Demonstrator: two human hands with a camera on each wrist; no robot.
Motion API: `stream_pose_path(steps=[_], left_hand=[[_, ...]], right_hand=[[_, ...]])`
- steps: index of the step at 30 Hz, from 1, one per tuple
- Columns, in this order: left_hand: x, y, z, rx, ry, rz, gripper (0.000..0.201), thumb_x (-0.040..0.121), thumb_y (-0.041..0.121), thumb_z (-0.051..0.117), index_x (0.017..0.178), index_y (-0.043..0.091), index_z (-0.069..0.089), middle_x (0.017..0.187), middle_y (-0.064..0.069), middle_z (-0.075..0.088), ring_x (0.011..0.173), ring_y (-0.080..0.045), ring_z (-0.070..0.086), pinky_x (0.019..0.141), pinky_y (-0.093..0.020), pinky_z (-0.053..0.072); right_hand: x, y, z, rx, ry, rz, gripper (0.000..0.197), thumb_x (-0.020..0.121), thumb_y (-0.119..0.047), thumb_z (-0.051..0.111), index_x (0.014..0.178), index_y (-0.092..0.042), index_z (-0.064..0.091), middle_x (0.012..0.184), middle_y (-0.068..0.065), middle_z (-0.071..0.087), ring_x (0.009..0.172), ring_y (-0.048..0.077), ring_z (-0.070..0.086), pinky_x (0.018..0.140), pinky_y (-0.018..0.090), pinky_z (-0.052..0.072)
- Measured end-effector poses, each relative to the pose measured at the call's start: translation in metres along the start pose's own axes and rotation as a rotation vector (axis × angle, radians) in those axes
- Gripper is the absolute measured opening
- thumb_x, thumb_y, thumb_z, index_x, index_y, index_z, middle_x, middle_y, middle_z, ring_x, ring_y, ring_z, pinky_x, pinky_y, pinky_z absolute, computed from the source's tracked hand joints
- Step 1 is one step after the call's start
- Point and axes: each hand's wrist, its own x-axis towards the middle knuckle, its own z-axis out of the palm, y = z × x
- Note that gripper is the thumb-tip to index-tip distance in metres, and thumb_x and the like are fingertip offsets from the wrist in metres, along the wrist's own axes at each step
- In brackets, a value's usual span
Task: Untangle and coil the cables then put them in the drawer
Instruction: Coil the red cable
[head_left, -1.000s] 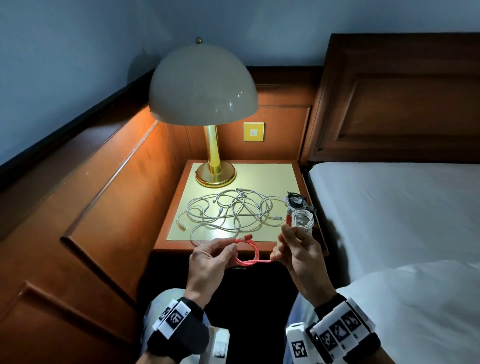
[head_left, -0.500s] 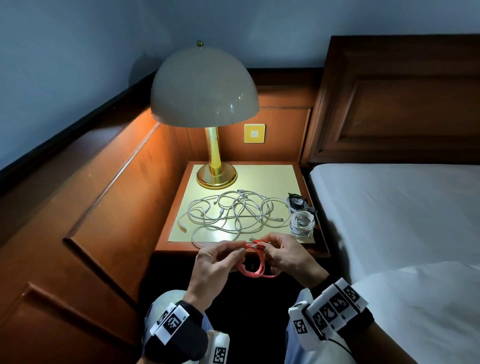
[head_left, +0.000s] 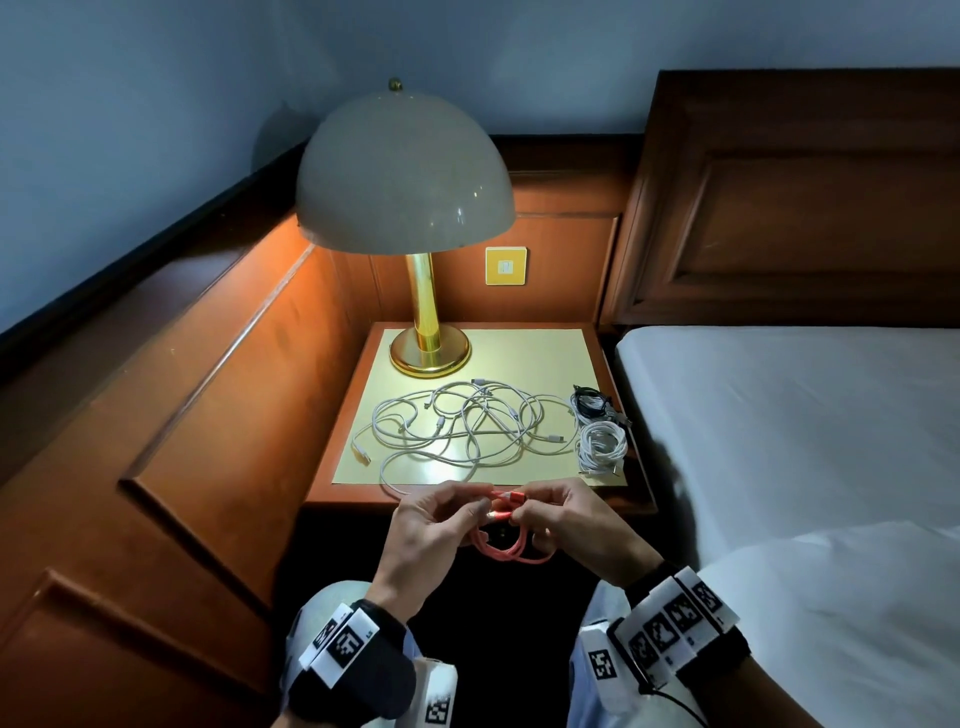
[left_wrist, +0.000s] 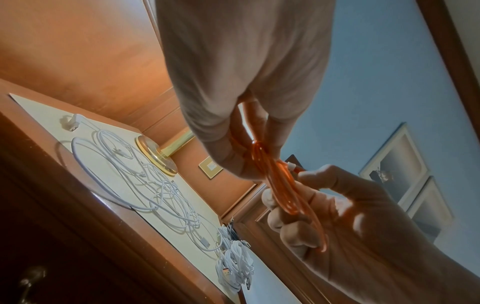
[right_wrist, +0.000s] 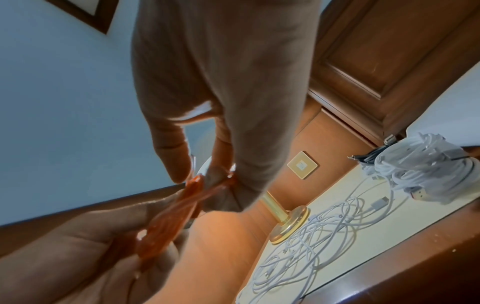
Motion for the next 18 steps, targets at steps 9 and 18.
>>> stream_pose_path(steps=[9,18], left_hand=[[0.001,-0.001,0.002,-0.03,-0.021,-0.033,0.015,0.092,0.0,0.067,0.104,0.002,0.076,0.099,-0.019,0.076,0.093,-0.038,0.073,0.083,-0.047,0.061],[-0.001,-0.002,0.004,-0.038,-0.033,-0.031,0.02,0.093,-0.005,0.063,0.095,0.007,0.079,0.092,-0.019,0.076,0.083,-0.031,0.074,0.072,-0.037,0.062]], right_hand=[[0.002,0.012,0.008,0.186,0.102,0.0,0.025,0.075,-0.008,0.066,0.099,-0.009,0.064,0.08,0.015,0.064,0.056,0.014,0.047,0.05,0.022,0.036],[-0.006,0.007,0.012,0.173,0.008,-0.157,0.036,0.087,0.019,0.058,0.111,-0.002,0.074,0.108,0.022,0.074,0.101,0.03,0.072,0.083,0.031,0.059]])
